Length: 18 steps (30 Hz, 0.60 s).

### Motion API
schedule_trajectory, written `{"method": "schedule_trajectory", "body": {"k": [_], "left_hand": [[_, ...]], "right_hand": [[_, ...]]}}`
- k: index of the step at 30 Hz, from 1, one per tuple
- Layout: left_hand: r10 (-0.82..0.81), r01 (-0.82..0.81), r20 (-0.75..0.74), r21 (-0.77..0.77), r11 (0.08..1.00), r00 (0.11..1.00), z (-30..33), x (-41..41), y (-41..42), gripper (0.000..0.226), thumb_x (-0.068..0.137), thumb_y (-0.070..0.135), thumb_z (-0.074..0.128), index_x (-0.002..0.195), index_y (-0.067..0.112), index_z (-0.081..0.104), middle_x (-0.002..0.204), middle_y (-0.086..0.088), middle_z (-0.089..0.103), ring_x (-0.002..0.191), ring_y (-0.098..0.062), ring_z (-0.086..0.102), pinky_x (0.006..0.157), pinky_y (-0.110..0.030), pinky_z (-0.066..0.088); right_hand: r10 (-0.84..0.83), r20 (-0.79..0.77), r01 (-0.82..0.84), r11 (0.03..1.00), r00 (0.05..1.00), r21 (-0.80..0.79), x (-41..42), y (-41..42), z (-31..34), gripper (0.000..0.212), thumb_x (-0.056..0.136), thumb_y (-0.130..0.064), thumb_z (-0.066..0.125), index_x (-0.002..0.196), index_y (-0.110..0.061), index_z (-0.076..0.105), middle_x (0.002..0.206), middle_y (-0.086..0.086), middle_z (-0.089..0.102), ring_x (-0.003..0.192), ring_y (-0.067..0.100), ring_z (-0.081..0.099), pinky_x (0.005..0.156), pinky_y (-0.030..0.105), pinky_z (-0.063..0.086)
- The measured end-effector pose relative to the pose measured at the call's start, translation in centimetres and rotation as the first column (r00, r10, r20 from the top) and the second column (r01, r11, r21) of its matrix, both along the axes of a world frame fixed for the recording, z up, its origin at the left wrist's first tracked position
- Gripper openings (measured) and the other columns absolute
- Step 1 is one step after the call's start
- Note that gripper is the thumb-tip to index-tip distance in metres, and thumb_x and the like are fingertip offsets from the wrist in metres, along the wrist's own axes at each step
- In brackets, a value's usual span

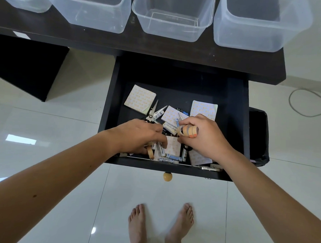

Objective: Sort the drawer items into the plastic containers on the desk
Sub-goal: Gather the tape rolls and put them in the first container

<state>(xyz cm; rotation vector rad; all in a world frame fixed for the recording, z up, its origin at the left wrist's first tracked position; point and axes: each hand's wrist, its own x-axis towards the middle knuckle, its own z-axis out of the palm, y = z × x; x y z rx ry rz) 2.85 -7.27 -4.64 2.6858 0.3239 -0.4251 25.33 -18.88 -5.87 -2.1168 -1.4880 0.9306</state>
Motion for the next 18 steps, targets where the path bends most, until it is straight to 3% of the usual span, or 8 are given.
{"method": "schedule_trajectory", "body": {"k": [4,10,15,18], "left_hand": [[0.088,-0.084,0.031,-0.116,0.990,0.996,-0.4,-0.5,0.3,0.039,0.090,0.033,0.079,0.125,0.046,0.068,0.110,0.020,0.053,0.101,-0.002,0.056,0.082,-0.021,0.044],[0.222,-0.184,0.097,-0.298,0.937,0.970,-0.8,-1.1,0.5,0.018,0.085,0.036,0.085,0.101,0.033,0.076,0.098,0.015,0.061,0.090,-0.002,0.056,0.081,-0.022,0.047],[0.426,-0.339,0.085,-0.473,0.813,0.901,0.1,-1.4,0.6,0.025,0.080,0.035,0.090,0.097,0.024,0.076,0.096,0.016,0.071,0.097,-0.005,0.064,0.085,-0.031,0.055],[0.567,-0.409,0.108,-0.586,0.699,0.816,1.7,-2.3,0.7,0.030,0.085,0.028,0.087,0.112,0.029,0.076,0.096,0.011,0.074,0.095,-0.008,0.070,0.083,-0.025,0.058]], "right_hand": [[-0.023,-0.047,0.024,1.000,0.999,0.006,0.2,-0.2,0.2,0.047,0.077,-0.031,0.094,0.120,-0.033,0.075,0.107,-0.010,0.059,0.092,0.001,0.058,0.076,0.009,0.040],[-0.128,-0.150,0.133,0.991,0.980,0.025,0.8,-0.4,0.5,0.043,0.074,-0.028,0.096,0.113,-0.032,0.077,0.110,-0.008,0.068,0.096,0.008,0.067,0.072,0.009,0.045],[-0.120,-0.183,0.137,0.987,0.976,0.082,0.9,-0.4,1.3,0.042,0.074,-0.024,0.097,0.111,-0.028,0.077,0.108,-0.013,0.065,0.091,0.003,0.066,0.069,0.006,0.046],[-0.074,-0.222,0.090,0.994,0.972,0.063,0.3,-0.1,2.1,0.044,0.076,-0.022,0.095,0.115,-0.030,0.076,0.109,-0.015,0.068,0.087,0.004,0.068,0.068,0.009,0.050]]}}
